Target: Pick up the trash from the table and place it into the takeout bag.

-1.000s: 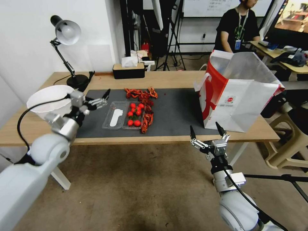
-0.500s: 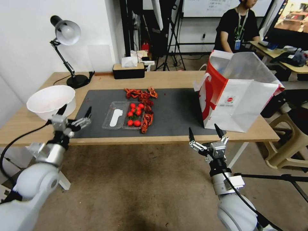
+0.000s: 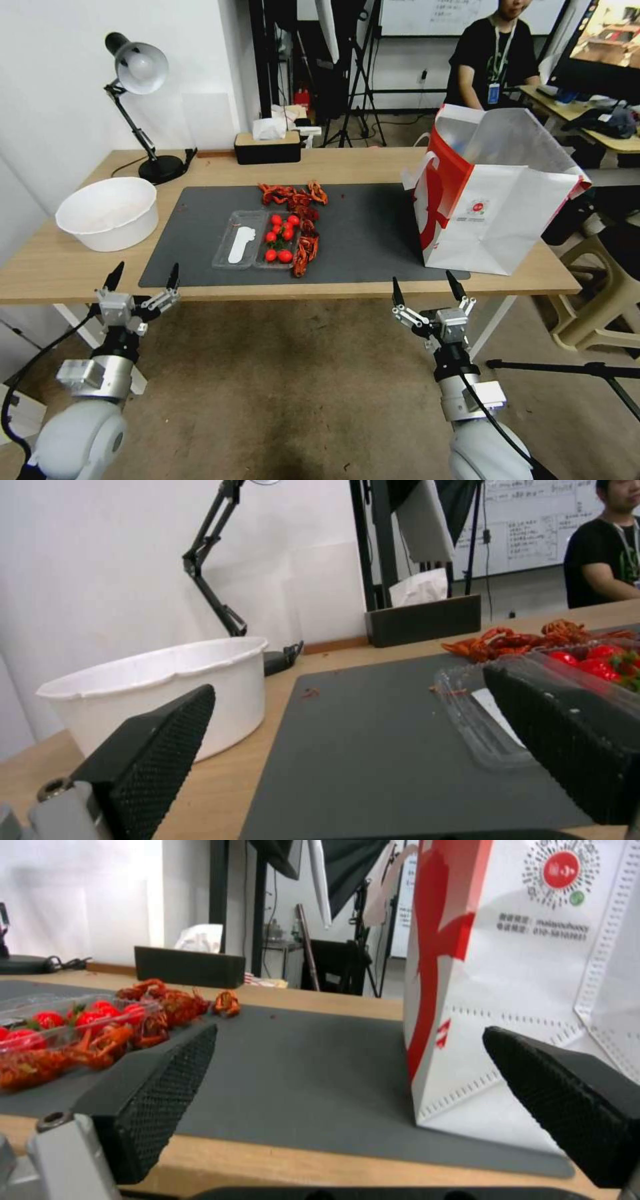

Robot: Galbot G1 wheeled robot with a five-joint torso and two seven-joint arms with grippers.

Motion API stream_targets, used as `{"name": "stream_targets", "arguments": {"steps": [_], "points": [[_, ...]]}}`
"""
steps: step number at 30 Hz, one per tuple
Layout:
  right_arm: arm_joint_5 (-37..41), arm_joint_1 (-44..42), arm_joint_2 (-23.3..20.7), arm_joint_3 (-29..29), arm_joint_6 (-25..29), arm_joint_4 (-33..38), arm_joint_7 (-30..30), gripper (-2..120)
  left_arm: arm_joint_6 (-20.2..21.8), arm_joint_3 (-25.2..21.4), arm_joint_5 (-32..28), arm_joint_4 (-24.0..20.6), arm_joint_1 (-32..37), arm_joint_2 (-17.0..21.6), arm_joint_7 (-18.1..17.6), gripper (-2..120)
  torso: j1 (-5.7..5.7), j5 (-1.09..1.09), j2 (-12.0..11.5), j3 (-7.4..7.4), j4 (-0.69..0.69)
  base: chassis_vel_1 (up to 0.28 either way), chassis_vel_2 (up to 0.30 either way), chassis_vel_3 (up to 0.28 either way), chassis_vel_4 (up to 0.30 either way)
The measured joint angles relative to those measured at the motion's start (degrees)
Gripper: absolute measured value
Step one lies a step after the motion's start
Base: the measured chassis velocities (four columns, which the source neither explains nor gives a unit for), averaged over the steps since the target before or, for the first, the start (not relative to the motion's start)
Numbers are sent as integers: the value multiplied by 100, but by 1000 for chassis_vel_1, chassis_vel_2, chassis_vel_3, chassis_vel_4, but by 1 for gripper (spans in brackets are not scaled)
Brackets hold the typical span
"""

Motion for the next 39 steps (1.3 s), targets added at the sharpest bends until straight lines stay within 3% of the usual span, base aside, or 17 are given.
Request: {"name": "stream_targets", "arguments": {"steps": [10,39], "points": [[-154,-315,193,15,138,-41,107,100,-434,65,329,176,190,-287,-30,100,1,0,-1,0,0,0,0,0,0],[-222,-415,334,0,275,-173,168,100,-560,198,155,307,324,-325,-16,100,1,0,-1,1,0,0,0,0,0]]}}
